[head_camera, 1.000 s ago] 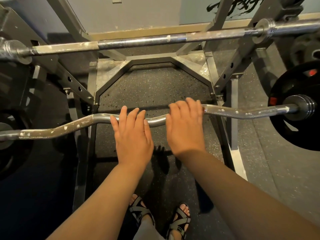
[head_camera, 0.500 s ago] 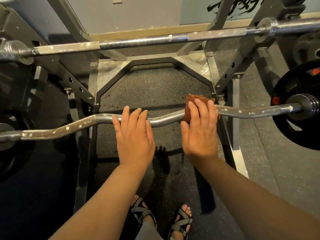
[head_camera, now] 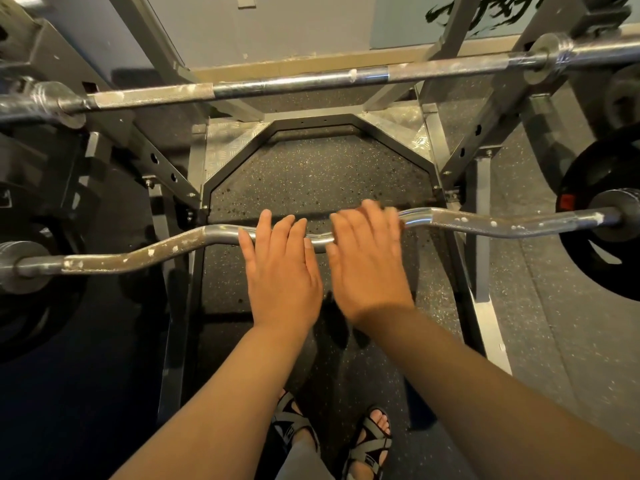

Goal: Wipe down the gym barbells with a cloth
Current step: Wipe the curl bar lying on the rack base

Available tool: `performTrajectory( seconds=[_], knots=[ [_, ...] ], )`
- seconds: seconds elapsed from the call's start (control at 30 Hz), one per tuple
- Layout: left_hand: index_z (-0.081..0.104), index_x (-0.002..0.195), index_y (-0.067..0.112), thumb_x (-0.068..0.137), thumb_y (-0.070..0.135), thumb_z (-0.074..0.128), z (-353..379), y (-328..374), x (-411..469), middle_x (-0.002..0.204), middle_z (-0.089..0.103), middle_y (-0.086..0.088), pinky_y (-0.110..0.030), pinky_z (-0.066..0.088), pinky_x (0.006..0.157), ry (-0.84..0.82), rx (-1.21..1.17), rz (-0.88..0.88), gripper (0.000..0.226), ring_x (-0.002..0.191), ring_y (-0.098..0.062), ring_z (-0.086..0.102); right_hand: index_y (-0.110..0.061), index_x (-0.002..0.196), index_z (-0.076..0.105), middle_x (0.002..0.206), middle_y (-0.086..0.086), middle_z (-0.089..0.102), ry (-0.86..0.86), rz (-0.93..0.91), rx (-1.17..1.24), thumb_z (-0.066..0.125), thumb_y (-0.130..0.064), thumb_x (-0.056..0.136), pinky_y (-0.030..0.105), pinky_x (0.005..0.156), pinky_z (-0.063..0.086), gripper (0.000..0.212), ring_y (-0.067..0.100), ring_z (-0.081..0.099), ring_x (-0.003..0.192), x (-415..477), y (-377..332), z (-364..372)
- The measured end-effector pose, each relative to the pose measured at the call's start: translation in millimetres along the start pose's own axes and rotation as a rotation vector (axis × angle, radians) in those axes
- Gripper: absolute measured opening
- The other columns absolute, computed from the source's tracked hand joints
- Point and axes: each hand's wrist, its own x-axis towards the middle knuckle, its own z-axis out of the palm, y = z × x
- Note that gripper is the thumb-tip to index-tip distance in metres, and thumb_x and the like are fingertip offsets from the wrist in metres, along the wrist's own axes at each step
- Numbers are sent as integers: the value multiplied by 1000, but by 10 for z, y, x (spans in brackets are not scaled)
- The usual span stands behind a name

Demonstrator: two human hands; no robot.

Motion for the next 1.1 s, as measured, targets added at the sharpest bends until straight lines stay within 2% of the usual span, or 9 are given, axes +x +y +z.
performTrajectory(
  seconds=[0.1, 0.17, 0.33, 0.47, 0.57, 0.67, 0.8, 0.97, 1.1],
  knots=[
    [49, 147, 17, 107, 35, 20, -54, -35, -7, 155, 46, 0, -49, -2, 127, -21, -3, 28, 53, 155, -23, 18, -23, 130, 55, 127, -3, 58, -68, -159, -128, 29, -38, 106, 46, 123, 21, 38, 23, 45, 129, 198, 85, -193],
    [47, 149, 17, 107, 34, 22, -124, -111, -6, 156, 45, 1, -45, 1, 128, -37, -14, 73, 52, 155, -21, 20, -23, 123, 58, 121, -2, 59, -19, -83, -122, 32, -38, 107, 47, 122, 23, 34, 23, 46, 126, 182, 217, -237],
    [46, 151, 14, 107, 31, 26, -223, -307, 18, 157, 45, -3, -39, 5, 128, -35, 36, 109, 52, 153, -20, 26, -13, 135, 54, 139, 7, 51, 88, 255, 27, 38, -29, 107, 52, 127, 6, 36, 30, 29, 147, 70, -93, -109],
    [45, 151, 11, 105, 33, 25, -240, -347, 16, 159, 41, -6, -40, 3, 128, -49, 8, 123, 55, 154, -22, 23, -12, 141, 48, 137, 8, 51, -43, -8, -17, 34, -29, 105, 50, 126, 14, 42, 30, 37, 140, 84, -508, 50],
    [41, 154, 13, 106, 33, 23, -251, -381, 8, 162, 36, -5, -38, 1, 128, -59, 9, 135, 55, 155, -20, 18, -11, 140, 48, 130, 6, 53, -79, -173, -24, 34, -33, 105, 44, 118, 28, 44, 29, 47, 125, 134, -265, -20],
    [37, 156, 16, 107, 31, 24, -256, -412, 4, 164, 31, -2, -38, 2, 128, -64, 14, 120, 53, 156, -17, 13, -10, 130, 54, 121, 6, 55, -6, -73, -69, 37, -32, 106, 46, 119, 28, 37, 29, 49, 119, 143, -136, -53],
    [36, 157, 16, 106, 30, 25, -317, -493, -18, 166, 29, -1, -43, 7, 128, -75, 49, 90, 54, 157, -18, 13, -10, 129, 54, 127, 7, 52, 37, 77, 29, 34, -28, 105, 49, 122, 20, 36, 30, 43, 130, 95, -548, 147],
    [32, 158, 17, 106, 30, 25, -460, -738, -4, 167, 25, -1, -43, 6, 128, -87, 70, 53, 53, 157, -17, 11, -2, 153, 38, 153, 16, 42, 5, -78, 69, 36, -31, 107, 51, 124, 18, 54, 33, 32, 147, 79, -779, 259],
    [33, 158, 16, 107, 21, 36, -554, -929, -29, 165, 29, -1, -37, 0, 128, -26, 1, -42, 51, 156, -15, 14, -3, 148, 44, 150, 17, 47, 15, -68, 49, 38, -30, 108, 49, 122, 28, 49, 33, 41, 142, 146, -560, 161]
  ],
)
